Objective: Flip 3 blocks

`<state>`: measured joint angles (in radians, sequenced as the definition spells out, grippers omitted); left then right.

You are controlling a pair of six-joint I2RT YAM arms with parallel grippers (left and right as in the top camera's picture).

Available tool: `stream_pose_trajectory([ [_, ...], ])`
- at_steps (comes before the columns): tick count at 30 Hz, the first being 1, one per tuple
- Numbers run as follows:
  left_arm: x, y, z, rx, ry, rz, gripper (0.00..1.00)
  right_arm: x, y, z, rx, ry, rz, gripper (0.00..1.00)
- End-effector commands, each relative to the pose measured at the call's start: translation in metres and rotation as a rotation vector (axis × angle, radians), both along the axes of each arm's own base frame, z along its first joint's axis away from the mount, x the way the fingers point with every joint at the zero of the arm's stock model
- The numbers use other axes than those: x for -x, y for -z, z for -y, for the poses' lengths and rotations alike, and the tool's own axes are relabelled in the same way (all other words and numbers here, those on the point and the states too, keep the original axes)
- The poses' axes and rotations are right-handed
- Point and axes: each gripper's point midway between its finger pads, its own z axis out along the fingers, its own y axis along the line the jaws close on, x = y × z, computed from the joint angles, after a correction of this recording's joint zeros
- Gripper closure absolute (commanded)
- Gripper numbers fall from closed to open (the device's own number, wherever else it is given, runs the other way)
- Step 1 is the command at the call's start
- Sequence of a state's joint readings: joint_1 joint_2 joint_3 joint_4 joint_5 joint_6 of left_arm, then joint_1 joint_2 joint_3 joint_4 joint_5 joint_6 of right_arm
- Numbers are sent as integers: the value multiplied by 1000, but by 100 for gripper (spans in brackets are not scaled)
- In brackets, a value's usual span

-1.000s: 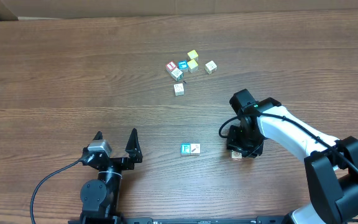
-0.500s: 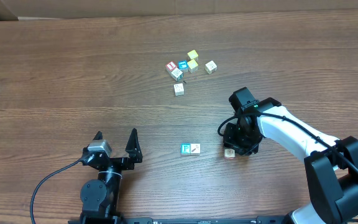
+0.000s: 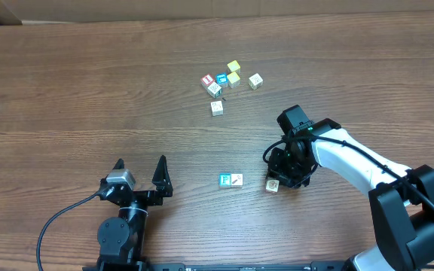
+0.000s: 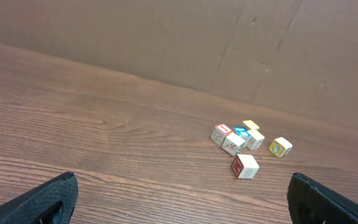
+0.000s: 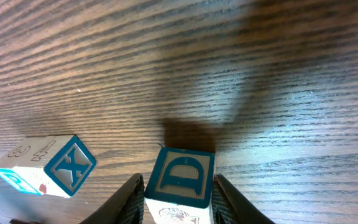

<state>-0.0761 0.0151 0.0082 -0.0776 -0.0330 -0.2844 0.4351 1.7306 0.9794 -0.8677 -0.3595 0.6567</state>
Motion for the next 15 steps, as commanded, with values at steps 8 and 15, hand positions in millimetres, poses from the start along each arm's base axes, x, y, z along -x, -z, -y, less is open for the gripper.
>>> stream_pose_trajectory([
  [8,0,-1,0,-14,4,10,0,3,-2,-4,-6,64,-19,67],
  [15,0,-1,0,-14,4,10,0,0,-2,-6,-14,63,-6,75],
])
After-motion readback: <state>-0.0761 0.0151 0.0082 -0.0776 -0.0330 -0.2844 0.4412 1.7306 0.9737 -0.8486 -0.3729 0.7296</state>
